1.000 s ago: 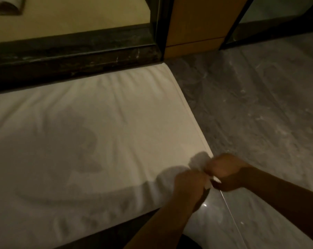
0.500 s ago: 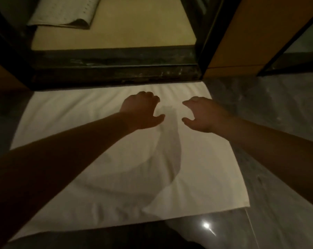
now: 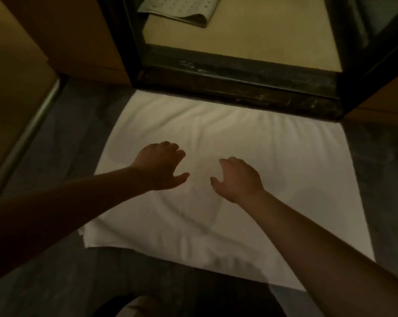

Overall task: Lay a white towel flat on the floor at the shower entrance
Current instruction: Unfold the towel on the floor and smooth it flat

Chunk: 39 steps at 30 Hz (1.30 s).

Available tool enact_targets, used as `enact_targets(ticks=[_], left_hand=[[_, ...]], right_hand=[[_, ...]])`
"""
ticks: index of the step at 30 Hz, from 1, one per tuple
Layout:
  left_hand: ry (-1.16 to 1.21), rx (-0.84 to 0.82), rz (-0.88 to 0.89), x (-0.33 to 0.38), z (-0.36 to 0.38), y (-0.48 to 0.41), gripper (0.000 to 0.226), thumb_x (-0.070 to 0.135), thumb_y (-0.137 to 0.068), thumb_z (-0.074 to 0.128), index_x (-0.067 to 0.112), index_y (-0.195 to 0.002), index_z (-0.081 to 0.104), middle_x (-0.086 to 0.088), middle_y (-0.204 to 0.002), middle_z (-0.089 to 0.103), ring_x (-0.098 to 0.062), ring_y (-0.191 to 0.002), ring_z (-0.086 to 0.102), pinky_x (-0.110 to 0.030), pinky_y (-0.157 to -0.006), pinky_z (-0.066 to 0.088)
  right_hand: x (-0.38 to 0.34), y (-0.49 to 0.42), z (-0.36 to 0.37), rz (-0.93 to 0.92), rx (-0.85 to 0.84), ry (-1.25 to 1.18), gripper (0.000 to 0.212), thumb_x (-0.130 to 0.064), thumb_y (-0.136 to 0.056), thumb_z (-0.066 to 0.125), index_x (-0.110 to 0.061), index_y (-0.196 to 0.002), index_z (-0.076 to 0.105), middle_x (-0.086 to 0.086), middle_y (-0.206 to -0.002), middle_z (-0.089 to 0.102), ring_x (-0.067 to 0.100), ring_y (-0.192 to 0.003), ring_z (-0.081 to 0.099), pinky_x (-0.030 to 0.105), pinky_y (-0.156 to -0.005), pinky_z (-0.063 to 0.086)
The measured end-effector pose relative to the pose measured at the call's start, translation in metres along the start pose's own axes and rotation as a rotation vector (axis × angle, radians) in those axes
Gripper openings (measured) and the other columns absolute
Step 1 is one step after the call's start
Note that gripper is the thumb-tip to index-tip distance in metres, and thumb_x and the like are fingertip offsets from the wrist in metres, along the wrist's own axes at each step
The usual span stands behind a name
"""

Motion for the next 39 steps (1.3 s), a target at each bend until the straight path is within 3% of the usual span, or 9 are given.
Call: enact_targets(ticks=[6, 10, 14, 19, 24, 29, 35, 39], left_hand=[[0.017, -0.107, -0.098, -0.055, 0.04, 0.06, 0.061, 0.063, -0.085, 0.043, 0.022, -0.131, 0.046, -0.001, -0.128, 0.053, -0.018, -0.113, 0.052, -0.035, -0.091, 0.047], [-0.019, -0.206, -0.081, -0.086, 0.065, 0.102, 0.056, 0.061, -0.086, 0.04, 0.025, -0.127, 0.048, 0.001, -0.123, 0.055, -0.018, -0.105, 0.055, -0.034, -0.084, 0.05], [0.003, -0.25, -0.125, -0.104, 0.08, 0.135, 0.056, 0.061, -0.085, 0.04, 0.026, -0.127, 0.048, 0.002, -0.12, 0.056, -0.018, -0.104, 0.056, -0.033, -0.08, 0.049], [0.072, -0.212, -0.118, -0.112, 0.092, 0.174, 0.053, 0.063, -0.078, 0.046, 0.022, -0.111, 0.059, 0.0, -0.102, 0.061, -0.021, -0.087, 0.058, -0.032, -0.069, 0.046], [0.097, -0.21, -0.06, -0.106, 0.097, 0.197, 0.055, 0.067, -0.07, 0.05, 0.019, -0.093, 0.064, -0.002, -0.084, 0.061, -0.022, -0.068, 0.06, -0.031, -0.052, 0.046], [0.078, -0.225, -0.044, -0.103, 0.112, 0.197, 0.051, 0.06, -0.069, 0.063, 0.024, -0.104, 0.053, 0.0, -0.1, 0.055, -0.021, -0.084, 0.055, -0.034, -0.067, 0.045], [0.074, -0.23, -0.04, -0.093, 0.115, 0.197, 0.047, 0.052, -0.069, 0.063, 0.024, -0.105, 0.052, 0.001, -0.102, 0.055, -0.02, -0.089, 0.055, -0.035, -0.074, 0.046], [0.095, -0.215, -0.039, -0.097, 0.111, 0.203, 0.034, 0.038, -0.078, 0.061, 0.021, -0.107, 0.056, -0.002, -0.104, 0.057, -0.023, -0.093, 0.056, -0.037, -0.077, 0.045]], right_hand=[[-0.096, 0.005, 0.047, -0.12, -0.06, -0.057, 0.048, -0.045, -0.087, 0.049, -0.01, -0.12, 0.052, 0.011, -0.118, 0.055, 0.028, -0.106, 0.052, 0.035, -0.083, 0.043], [-0.153, 0.013, 0.073, -0.177, -0.064, -0.091, 0.036, -0.04, -0.088, 0.052, -0.012, -0.111, 0.053, 0.009, -0.111, 0.056, 0.025, -0.098, 0.053, 0.034, -0.079, 0.042], [-0.193, 0.018, 0.091, -0.238, -0.097, -0.1, 0.037, -0.04, -0.088, 0.053, -0.012, -0.111, 0.052, 0.009, -0.112, 0.055, 0.025, -0.1, 0.052, 0.035, -0.084, 0.043], [-0.227, 0.031, 0.106, -0.408, -0.089, -0.12, 0.033, -0.037, -0.084, 0.058, -0.014, -0.106, 0.052, 0.008, -0.107, 0.055, 0.024, -0.095, 0.051, 0.032, -0.076, 0.039], [-0.239, 0.04, 0.118, -0.529, -0.192, -0.028, 0.051, -0.027, -0.074, 0.072, -0.015, -0.114, 0.045, 0.009, -0.112, 0.05, 0.026, -0.099, 0.05, 0.035, -0.078, 0.043], [-0.235, 0.047, 0.126, -0.547, -0.254, 0.031, 0.051, -0.017, -0.077, 0.07, -0.013, -0.12, 0.042, 0.01, -0.115, 0.046, 0.027, -0.098, 0.049, 0.034, -0.072, 0.042], [-0.24, 0.059, 0.129, -0.393, -0.252, -0.113, 0.023, -0.018, -0.093, 0.052, -0.01, -0.114, 0.05, 0.012, -0.113, 0.055, 0.027, -0.098, 0.056, 0.034, -0.075, 0.046], [-0.247, 0.066, 0.13, -0.376, -0.205, -0.178, 0.019, -0.015, -0.098, 0.043, -0.009, -0.112, 0.053, 0.013, -0.111, 0.058, 0.027, -0.096, 0.058, 0.034, -0.074, 0.046]])
Point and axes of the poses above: each hand's wrist, its own y-axis away from the middle knuckle, its own z-axis out of the palm, x = y × z, the point moved 1 cm from there along -y, towards the middle knuckle
